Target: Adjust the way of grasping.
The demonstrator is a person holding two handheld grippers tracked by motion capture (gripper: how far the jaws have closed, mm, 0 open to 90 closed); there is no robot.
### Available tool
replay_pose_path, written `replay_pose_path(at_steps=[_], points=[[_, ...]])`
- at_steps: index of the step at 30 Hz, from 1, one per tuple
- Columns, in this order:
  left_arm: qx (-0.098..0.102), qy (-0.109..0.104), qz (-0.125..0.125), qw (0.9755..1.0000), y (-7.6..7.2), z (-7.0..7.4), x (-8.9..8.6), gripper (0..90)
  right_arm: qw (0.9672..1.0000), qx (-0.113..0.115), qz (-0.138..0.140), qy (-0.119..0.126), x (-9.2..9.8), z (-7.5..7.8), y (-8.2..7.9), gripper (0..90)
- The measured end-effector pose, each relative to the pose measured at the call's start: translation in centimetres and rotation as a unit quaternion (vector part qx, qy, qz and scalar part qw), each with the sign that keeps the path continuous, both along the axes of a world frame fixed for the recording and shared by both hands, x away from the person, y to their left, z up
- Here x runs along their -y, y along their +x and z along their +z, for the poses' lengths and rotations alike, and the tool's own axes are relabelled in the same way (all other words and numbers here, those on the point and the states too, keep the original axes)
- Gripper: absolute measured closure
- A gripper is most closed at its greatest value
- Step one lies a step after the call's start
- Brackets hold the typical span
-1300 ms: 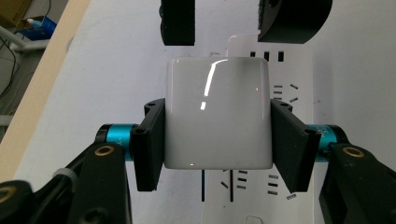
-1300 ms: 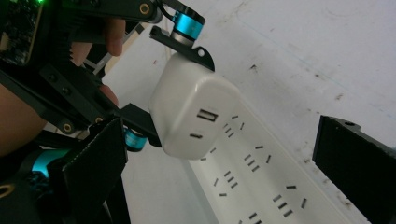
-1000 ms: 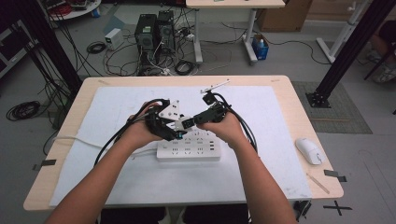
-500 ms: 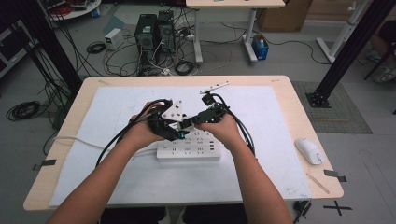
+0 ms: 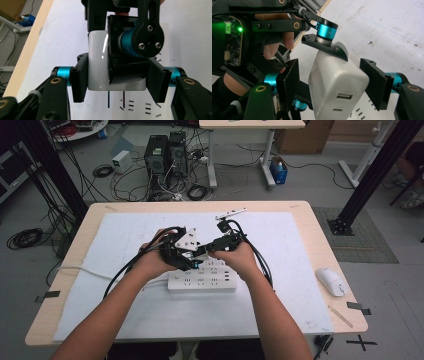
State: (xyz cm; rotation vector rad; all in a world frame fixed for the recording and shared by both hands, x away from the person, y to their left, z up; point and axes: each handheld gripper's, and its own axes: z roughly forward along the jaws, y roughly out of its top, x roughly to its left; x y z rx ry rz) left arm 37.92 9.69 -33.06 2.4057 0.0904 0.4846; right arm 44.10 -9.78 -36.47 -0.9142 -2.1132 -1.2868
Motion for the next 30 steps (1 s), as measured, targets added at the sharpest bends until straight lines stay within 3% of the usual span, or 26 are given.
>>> replay_pose_path(at_steps=[11, 18, 21, 30], points=[[0.005, 0.001, 0.002, 1.0, -0.11, 0.14, -0.09, 42.5, 0.9999, -0.009, -0.003, 0.013, 0.03, -0.21, -0.07, 42.9], [0.009, 0.007, 0.0, 0.9999, -0.2, 0.24, -0.18, 42.5, 0.9998, -0.013, -0.008, 0.009, -0.02, -0.26, -0.09, 48.7], [0.014, 0.01, 0.001, 0.9999, -0.21, 0.16, -0.19, 42.5, 0.9998, -0.015, -0.011, 0.011, 0.1, -0.29, -0.08, 55.2], [0.025, 0.018, 0.003, 0.9995, -0.19, -0.01, -0.07, 42.1, 0.9991, -0.037, -0.013, 0.019, 0.14, -0.63, 0.08, 60.5]])
